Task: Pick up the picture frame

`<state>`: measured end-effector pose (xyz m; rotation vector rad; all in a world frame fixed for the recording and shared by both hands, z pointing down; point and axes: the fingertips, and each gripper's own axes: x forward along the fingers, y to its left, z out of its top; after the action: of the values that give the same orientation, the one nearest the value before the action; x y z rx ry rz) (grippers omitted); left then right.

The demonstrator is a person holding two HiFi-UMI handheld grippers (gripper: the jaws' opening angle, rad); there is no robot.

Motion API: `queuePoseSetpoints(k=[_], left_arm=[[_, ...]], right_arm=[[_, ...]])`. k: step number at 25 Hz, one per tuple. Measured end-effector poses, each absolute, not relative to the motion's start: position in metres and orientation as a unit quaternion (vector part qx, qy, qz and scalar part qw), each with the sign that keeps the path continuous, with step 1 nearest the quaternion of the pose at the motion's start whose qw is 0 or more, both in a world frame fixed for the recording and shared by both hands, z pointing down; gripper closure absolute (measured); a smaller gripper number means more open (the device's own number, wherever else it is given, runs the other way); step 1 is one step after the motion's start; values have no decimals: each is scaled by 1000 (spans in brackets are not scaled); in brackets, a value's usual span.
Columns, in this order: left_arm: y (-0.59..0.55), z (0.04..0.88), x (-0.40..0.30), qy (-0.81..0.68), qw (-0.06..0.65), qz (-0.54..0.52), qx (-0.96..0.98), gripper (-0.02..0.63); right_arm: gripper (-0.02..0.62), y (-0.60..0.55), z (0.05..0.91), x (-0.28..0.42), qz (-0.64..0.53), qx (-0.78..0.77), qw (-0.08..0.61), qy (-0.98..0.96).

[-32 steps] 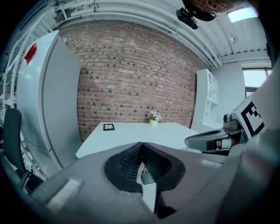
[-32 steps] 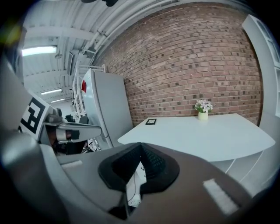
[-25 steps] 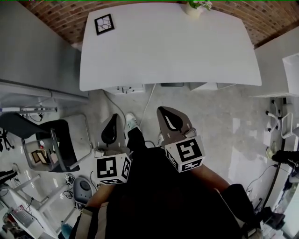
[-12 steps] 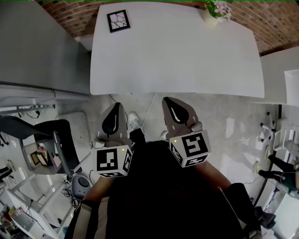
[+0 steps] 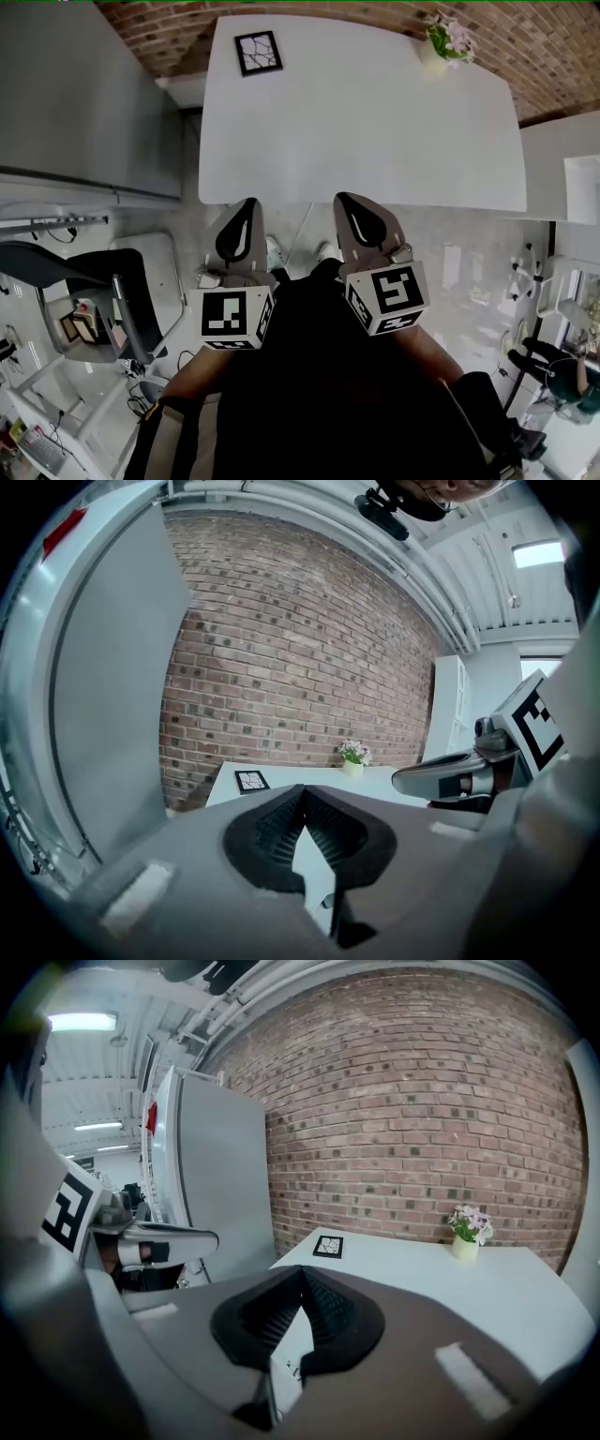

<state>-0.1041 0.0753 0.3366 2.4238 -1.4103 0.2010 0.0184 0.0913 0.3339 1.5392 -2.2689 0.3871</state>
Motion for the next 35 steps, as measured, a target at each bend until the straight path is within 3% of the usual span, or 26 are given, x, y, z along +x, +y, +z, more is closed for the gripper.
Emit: queuePoseSetpoints(k=[35], left_arm=[[-69,352,-41,-624,178,129,750,609]], right_arm=[[594,-101,363,90,175,420,139,-879]])
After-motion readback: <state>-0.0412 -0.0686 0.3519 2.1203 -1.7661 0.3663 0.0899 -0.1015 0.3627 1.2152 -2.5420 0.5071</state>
